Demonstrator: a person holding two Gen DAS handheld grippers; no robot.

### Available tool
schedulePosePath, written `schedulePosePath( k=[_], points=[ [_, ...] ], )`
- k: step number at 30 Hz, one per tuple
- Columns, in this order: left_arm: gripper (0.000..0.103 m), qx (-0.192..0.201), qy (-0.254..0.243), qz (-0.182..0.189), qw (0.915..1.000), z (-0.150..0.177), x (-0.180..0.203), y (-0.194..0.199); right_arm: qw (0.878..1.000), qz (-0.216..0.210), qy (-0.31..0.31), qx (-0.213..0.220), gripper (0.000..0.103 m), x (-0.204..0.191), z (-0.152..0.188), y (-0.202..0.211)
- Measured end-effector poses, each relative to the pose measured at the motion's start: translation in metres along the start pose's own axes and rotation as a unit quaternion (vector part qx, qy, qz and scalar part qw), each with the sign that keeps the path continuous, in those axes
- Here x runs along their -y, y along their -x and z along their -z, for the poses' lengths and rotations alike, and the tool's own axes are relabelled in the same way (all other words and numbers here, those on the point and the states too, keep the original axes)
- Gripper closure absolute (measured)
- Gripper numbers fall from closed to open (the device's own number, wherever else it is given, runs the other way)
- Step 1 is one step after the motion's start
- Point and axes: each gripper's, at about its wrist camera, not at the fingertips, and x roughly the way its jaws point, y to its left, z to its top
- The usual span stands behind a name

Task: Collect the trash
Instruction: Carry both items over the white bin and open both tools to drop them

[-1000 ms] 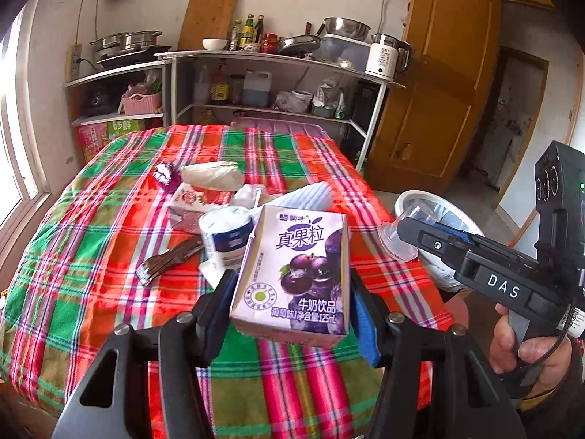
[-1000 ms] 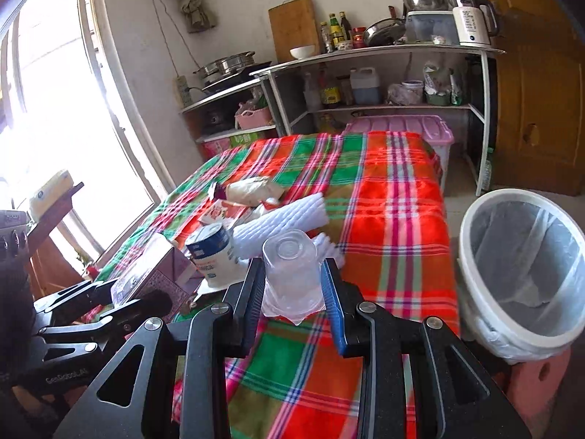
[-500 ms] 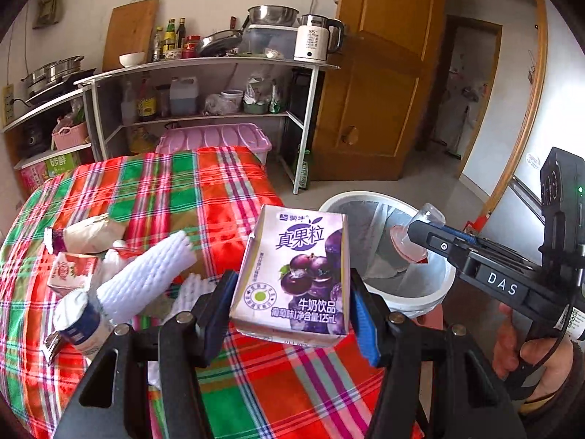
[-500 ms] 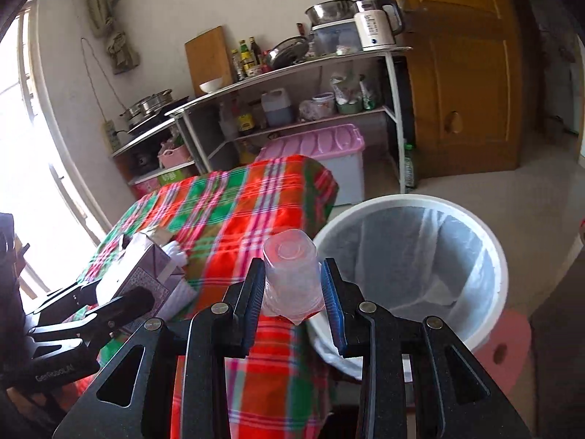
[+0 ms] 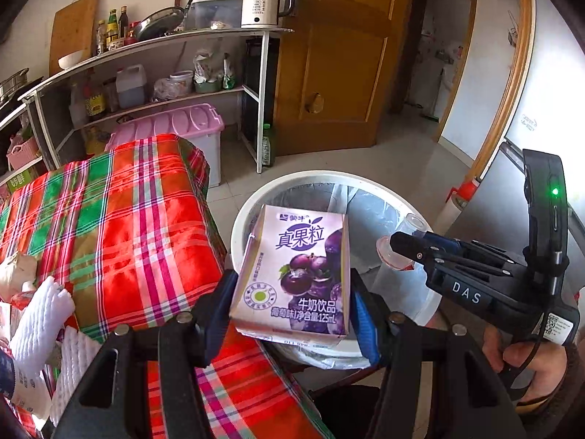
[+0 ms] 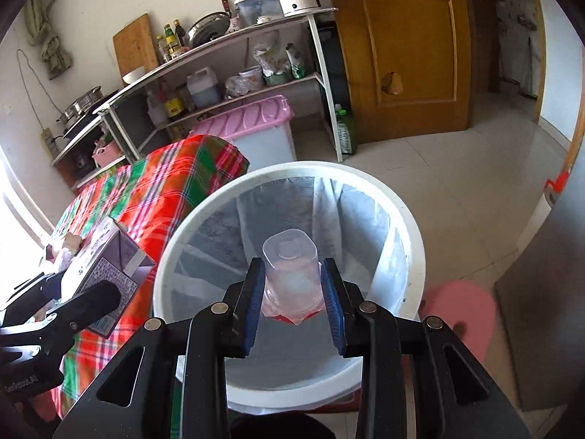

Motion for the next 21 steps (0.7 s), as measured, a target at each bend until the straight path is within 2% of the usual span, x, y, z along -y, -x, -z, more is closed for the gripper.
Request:
schedulePosePath(
  k=[7,11,12,14,15,21],
  points=[
    [0.042,-0.033,-0.006,0.002,0.9994,-0.005,0.01,-0.034,1.0,0.022,0.005,-0.017,0.07,0.017,-0.004,-0.019],
    [0.041,-0.039,-0.001,0.003,0.9992,-0.008,0.009,-0.041,0.999,0.025,0.002,-0.02,0.069,0.024,-0.008,-0.024],
    [0.038,-0.038,-0.001,0.005,0.9993,-0.008,0.009,-0.041,0.999,0.024,0.002,-0.021,0.068,0.025,-0.007,-0.024],
    [0.034,-0.037,-0.001,0.006,0.9993,-0.007,0.008,-0.04,0.999,0.026,0.003,-0.021,0.055,0.024,-0.007,-0.024],
    [0.033,-0.035,-0.001,0.007,0.9993,-0.006,0.007,-0.038,0.999,0.027,0.002,-0.02,0.053,0.025,-0.007,-0.024],
    [0.031,-0.023,0.006,0.005,0.9997,-0.003,-0.002,-0.02,1.0,0.025,-0.002,-0.011,0.051,0.019,-0.003,-0.015]
  ],
)
